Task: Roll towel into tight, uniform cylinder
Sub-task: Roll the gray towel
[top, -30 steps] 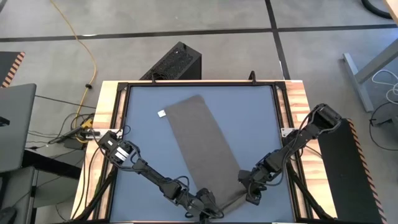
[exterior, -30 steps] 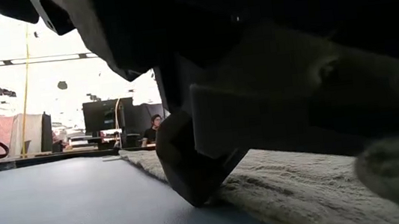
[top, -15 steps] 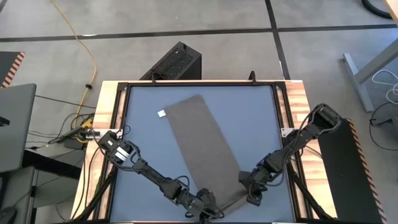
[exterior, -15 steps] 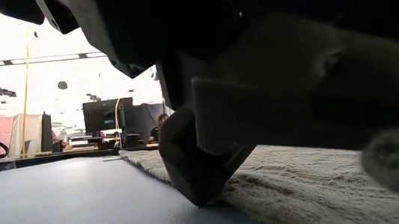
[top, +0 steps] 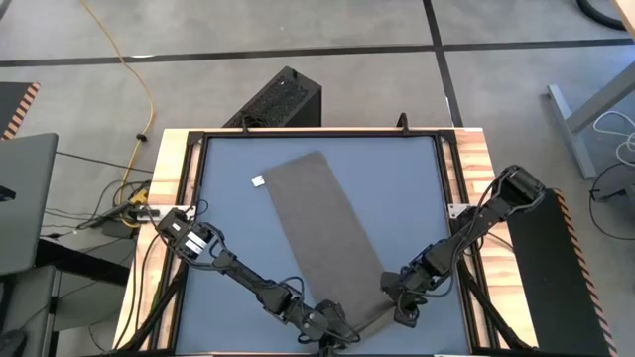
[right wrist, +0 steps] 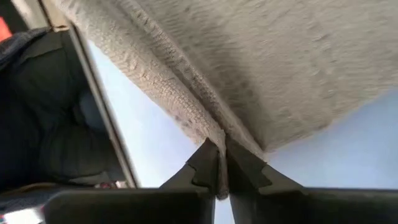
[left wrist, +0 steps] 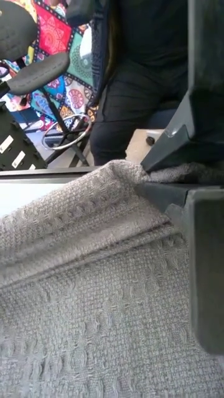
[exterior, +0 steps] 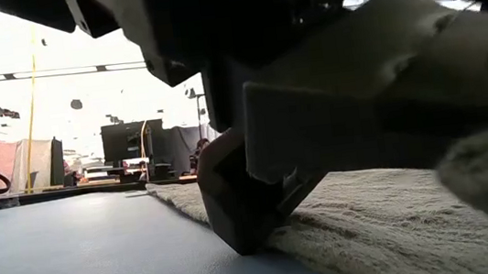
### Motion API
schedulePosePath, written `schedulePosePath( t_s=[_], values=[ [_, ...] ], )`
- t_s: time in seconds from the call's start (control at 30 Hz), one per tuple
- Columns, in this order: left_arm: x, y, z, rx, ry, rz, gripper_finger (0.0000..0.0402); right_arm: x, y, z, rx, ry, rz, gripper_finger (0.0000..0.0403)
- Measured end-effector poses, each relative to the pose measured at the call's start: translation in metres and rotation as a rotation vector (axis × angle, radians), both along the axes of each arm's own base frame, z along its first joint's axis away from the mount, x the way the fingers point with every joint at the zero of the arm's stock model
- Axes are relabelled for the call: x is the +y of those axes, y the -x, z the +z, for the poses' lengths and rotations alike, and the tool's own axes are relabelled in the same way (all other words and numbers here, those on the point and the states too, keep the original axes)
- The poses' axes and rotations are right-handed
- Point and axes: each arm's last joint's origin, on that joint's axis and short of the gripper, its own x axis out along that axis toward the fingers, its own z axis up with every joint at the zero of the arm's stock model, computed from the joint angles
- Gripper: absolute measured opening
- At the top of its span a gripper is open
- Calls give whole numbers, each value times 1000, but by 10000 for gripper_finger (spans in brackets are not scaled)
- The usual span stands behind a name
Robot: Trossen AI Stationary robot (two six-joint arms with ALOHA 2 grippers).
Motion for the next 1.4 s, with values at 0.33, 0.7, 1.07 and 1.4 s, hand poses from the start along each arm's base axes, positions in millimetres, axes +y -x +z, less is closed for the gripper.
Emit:
schedulePosePath(
  t_s=[0.33,0.7,1.07,1.4],
  values=[
    [12,-1,15,24,-32,-51,93,-5,5,-4,48,74,-16,102],
    [27,9,64,-40,-227,76,97,-15,9,3,39,123,35,118],
    [3,13,63,-200,-239,76,100,-16,37,41,-191,248,47,118],
    [-6,18,67,-279,-338,53,157,27,60,56,-631,330,295,138]
  ],
)
